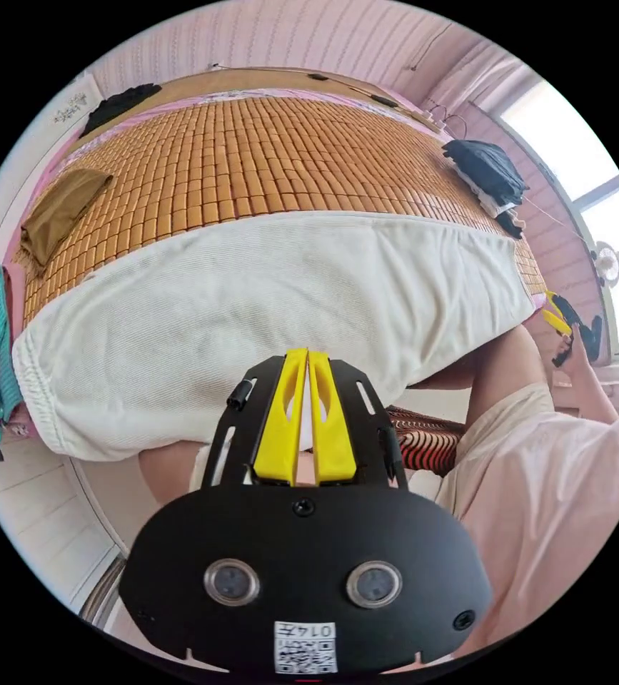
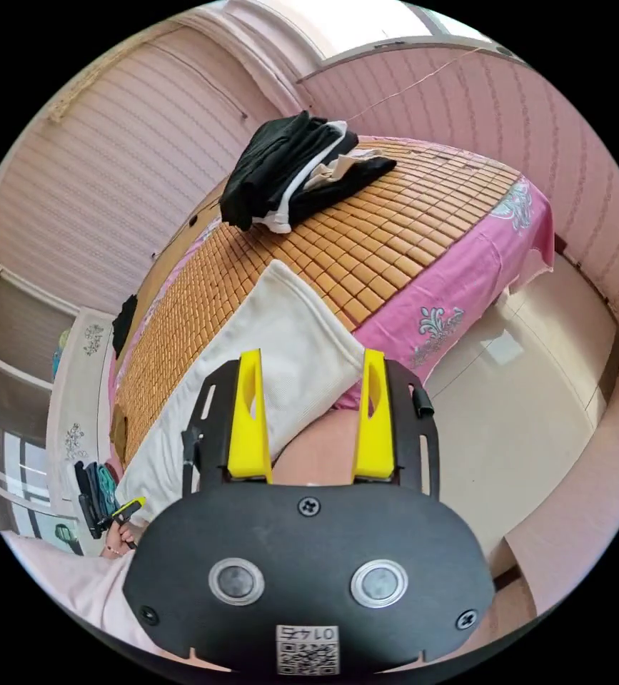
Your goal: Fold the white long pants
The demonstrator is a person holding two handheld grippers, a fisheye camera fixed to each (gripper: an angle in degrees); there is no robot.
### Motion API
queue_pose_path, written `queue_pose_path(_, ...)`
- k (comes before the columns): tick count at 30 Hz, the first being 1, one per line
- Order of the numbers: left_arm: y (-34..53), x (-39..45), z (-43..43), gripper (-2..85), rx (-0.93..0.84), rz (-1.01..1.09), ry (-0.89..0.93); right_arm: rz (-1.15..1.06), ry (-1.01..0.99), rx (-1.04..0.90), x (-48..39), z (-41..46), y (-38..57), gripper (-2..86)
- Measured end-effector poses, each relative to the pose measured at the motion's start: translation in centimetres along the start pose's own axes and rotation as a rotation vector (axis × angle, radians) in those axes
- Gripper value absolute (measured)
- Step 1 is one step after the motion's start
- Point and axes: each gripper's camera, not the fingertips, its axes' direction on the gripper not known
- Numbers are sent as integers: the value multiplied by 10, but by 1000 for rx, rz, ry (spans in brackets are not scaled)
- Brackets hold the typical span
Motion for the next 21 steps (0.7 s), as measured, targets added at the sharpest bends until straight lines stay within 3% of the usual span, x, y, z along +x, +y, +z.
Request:
queue_pose_path(5, 2, -41, -10, -10, -20, -146, -172, 62, -108, -153, 41, 10, -14, 185)
queue_pose_path(7, 1, -64, 2, -9, -67, -258, -203, 23, -117, -253, 34, 18, -24, 147)
queue_pose_path(11, -5, -76, 20, -9, -100, -278, -171, -22, -41, -278, 24, 3, -30, 47)
queue_pose_path(18, -14, -73, 19, -10, -135, -251, -203, -62, -476, -33, 0, -71, -51, 23)
queue_pose_path(21, -29, -54, 21, -10, -154, -131, -251, -59, -612, 74, -4, -96, -65, 22)
